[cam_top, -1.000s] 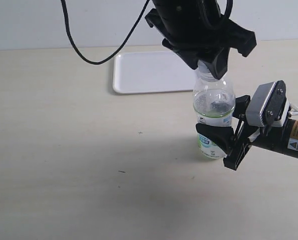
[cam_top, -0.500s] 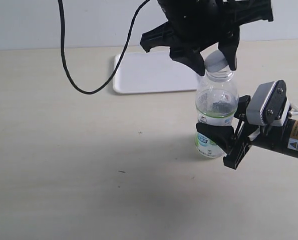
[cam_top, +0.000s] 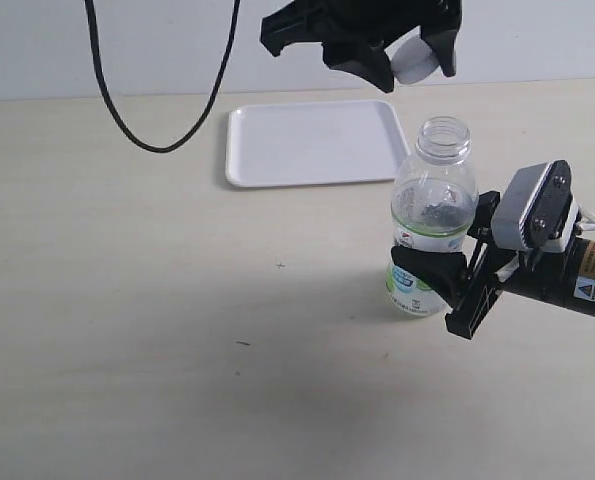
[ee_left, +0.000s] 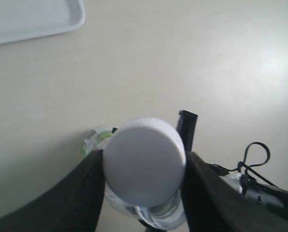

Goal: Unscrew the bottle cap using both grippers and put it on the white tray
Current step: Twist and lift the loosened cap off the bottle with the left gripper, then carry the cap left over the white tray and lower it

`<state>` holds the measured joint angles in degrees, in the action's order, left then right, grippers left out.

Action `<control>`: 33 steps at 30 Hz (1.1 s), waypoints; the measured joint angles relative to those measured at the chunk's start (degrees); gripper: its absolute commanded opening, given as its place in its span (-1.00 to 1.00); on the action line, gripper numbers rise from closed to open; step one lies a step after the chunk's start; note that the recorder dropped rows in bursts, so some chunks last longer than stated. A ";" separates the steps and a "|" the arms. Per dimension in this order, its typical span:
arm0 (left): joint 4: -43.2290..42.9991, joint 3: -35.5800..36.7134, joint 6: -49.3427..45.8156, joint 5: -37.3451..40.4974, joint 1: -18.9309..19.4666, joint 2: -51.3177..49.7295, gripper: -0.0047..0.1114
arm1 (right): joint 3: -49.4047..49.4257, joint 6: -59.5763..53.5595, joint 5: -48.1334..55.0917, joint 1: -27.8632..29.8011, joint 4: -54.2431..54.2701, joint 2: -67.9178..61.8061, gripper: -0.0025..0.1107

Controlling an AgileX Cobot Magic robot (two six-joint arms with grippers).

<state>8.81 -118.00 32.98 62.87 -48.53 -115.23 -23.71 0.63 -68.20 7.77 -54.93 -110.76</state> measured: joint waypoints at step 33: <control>-10.40 0.00 -23.38 -13.69 14.75 -18.40 -0.92 | 0.00 5.96 0.91 0.00 5.44 -0.09 -0.96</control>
<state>-1.59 -118.00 9.60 49.18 -33.78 -133.63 -23.71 6.59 -67.28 7.77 -49.49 -110.84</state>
